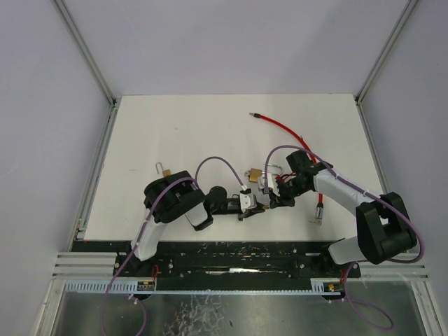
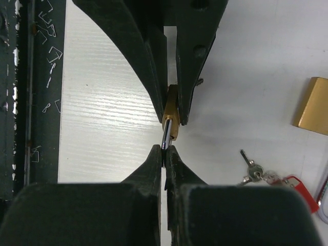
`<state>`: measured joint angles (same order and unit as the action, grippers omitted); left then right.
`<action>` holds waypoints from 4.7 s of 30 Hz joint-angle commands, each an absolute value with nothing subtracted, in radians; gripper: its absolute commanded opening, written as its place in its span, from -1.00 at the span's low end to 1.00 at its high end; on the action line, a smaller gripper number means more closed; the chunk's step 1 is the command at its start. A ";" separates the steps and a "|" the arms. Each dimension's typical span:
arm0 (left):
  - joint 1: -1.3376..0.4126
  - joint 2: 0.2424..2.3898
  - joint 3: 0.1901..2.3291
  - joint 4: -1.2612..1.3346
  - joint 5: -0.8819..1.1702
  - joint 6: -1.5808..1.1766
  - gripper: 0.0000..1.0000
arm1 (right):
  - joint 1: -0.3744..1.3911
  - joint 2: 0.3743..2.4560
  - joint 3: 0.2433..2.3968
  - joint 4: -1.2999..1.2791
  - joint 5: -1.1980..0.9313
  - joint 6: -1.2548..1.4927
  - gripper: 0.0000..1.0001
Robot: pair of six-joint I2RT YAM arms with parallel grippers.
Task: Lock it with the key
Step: Lock the lock.
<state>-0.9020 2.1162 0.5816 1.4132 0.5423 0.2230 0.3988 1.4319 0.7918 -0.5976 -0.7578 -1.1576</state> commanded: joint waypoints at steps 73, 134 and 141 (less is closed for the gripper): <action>-0.950 2.248 0.680 1.421 0.496 0.116 -1.00 | 0.478 1.527 0.869 -0.327 -0.987 -0.641 -1.00; -0.871 2.151 0.563 1.418 0.508 -0.011 -1.00 | 0.473 1.496 0.871 -0.477 -0.823 -0.916 -1.00; -0.881 2.159 0.558 1.427 0.461 0.000 -1.00 | 0.472 1.498 0.886 -0.582 -0.725 -1.029 -1.00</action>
<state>-0.8707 2.1323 0.5808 1.4651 0.4957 0.0002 0.4572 1.4776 0.8719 -0.4999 -0.7971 -0.9573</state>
